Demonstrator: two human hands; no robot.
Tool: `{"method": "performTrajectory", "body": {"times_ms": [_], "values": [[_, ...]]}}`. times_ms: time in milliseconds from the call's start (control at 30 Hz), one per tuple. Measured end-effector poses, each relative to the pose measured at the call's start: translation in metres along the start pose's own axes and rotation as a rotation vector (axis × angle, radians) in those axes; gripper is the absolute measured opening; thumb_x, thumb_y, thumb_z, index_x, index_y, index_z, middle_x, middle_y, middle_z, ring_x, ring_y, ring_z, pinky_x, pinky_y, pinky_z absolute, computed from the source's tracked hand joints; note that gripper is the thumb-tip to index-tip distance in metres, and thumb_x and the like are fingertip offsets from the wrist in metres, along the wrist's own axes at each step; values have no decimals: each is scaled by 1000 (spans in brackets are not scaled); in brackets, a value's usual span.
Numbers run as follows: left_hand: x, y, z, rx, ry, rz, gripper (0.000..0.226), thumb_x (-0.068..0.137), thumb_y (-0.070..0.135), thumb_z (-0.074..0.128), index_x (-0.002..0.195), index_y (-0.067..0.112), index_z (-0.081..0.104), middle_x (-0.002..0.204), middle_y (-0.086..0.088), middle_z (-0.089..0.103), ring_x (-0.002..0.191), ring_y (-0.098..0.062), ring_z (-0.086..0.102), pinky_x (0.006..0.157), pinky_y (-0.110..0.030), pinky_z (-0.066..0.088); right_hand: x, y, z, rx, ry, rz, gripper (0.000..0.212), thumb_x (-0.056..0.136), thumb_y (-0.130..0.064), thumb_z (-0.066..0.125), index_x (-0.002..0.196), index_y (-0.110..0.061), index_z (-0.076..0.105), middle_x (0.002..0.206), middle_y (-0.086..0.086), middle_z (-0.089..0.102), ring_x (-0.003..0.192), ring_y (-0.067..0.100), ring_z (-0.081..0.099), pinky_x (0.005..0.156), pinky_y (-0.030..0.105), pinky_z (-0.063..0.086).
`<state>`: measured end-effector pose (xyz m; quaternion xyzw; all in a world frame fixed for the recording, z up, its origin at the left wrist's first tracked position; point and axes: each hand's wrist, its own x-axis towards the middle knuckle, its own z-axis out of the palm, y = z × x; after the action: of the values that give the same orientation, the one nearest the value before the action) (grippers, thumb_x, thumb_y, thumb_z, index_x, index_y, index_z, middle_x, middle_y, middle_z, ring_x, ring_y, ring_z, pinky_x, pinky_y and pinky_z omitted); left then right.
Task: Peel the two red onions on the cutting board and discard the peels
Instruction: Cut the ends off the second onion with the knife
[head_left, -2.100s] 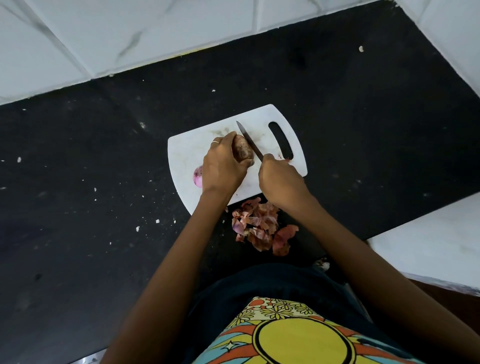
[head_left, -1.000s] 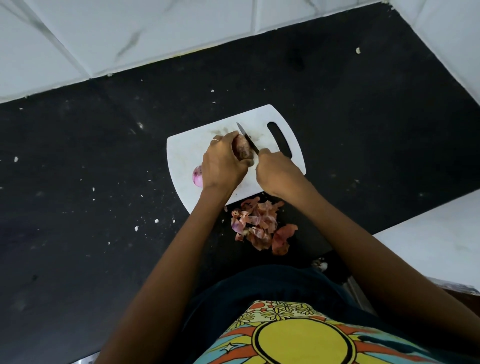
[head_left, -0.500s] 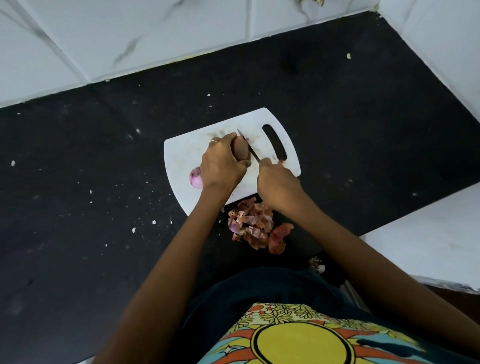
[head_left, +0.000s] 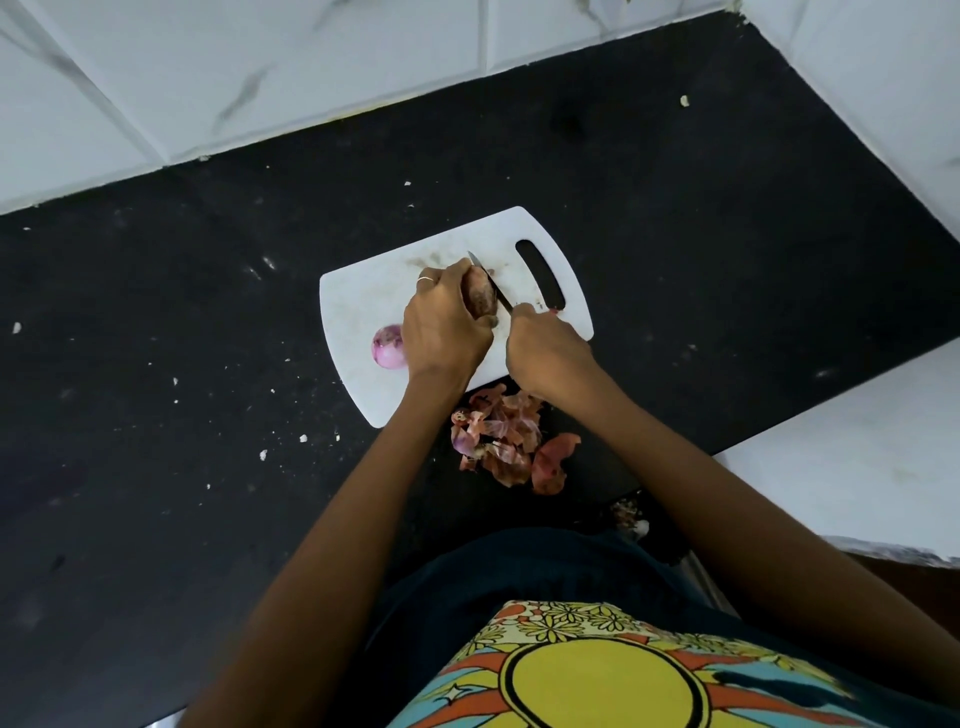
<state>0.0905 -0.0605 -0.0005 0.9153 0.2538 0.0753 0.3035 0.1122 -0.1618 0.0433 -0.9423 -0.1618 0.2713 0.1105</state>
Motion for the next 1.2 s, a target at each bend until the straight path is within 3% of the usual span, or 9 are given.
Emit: {"method": "performTrajectory", "body": {"times_ms": [200, 333, 433, 533, 600, 733, 833, 967, 1200], "values": [[-13, 1, 5, -50, 47, 62, 62, 81, 14, 72, 138, 12, 49, 133, -13, 52, 115, -30, 56, 90, -37, 47, 5, 2, 5, 30, 39, -22, 28, 97, -5, 33, 122, -1, 43, 119, 19, 56, 109, 35, 55, 73, 37, 34], [-15, -4, -4, -217, -129, 90, 74, 82, 20, 74, 145, 8, 37, 144, -12, 44, 131, -25, 44, 106, -23, 33, 0, 15, 19, 18, 126, -53, 30, 94, -2, 33, 123, 0, 39, 112, 22, 59, 101, 39, 57, 68, 38, 35], [-2, -5, -17, -296, -240, -104, 68, 92, 35, 61, 148, 9, 33, 144, -10, 48, 130, -25, 46, 103, -27, 34, 1, 15, 23, 3, 152, -66, 34, 93, -1, 36, 127, 0, 37, 110, 21, 61, 100, 40, 59, 67, 39, 36], [11, -10, -20, -149, -314, -152, 53, 96, 44, 52, 133, 6, 54, 129, -13, 60, 117, -29, 55, 87, -29, 38, 1, 12, 25, -32, 184, -101, 34, 92, 1, 36, 126, 0, 36, 108, 20, 62, 99, 41, 59, 67, 39, 35], [16, -12, -19, -186, -330, -162, 51, 94, 44, 56, 126, 5, 58, 121, -12, 64, 109, -28, 59, 82, -29, 40, 1, 13, 26, -35, 202, -110, 32, 92, 2, 35, 123, -1, 38, 106, 20, 63, 97, 40, 60, 65, 38, 35], [12, -11, -19, -271, -253, -138, 54, 85, 32, 72, 128, 8, 51, 120, -2, 60, 100, -15, 55, 76, -21, 39, 3, 17, 23, -27, 202, -135, 30, 93, 2, 32, 122, -1, 38, 103, 20, 63, 92, 39, 60, 62, 39, 33], [5, -11, -17, -304, -137, -94, 60, 76, 23, 82, 123, 9, 48, 117, -3, 59, 98, -15, 57, 69, -15, 41, 2, 18, 17, -4, 169, -151, 28, 93, 1, 31, 120, -1, 39, 101, 20, 62, 89, 39, 59, 62, 38, 32], [2, -9, -15, -301, -61, -65, 60, 72, 24, 84, 116, 8, 47, 109, 0, 58, 101, -19, 59, 75, -21, 42, 0, 15, 12, 8, 121, -141, 27, 93, 1, 33, 119, -1, 39, 103, 22, 62, 91, 39, 59, 64, 38, 34], [10, -6, -12, -286, -97, -96, 59, 75, 24, 80, 128, 10, 58, 125, -4, 64, 108, -19, 62, 87, -22, 45, -2, 14, 1, 19, 57, -80, 29, 94, 0, 34, 123, 1, 40, 113, 23, 58, 102, 40, 56, 68, 38, 34]]}}
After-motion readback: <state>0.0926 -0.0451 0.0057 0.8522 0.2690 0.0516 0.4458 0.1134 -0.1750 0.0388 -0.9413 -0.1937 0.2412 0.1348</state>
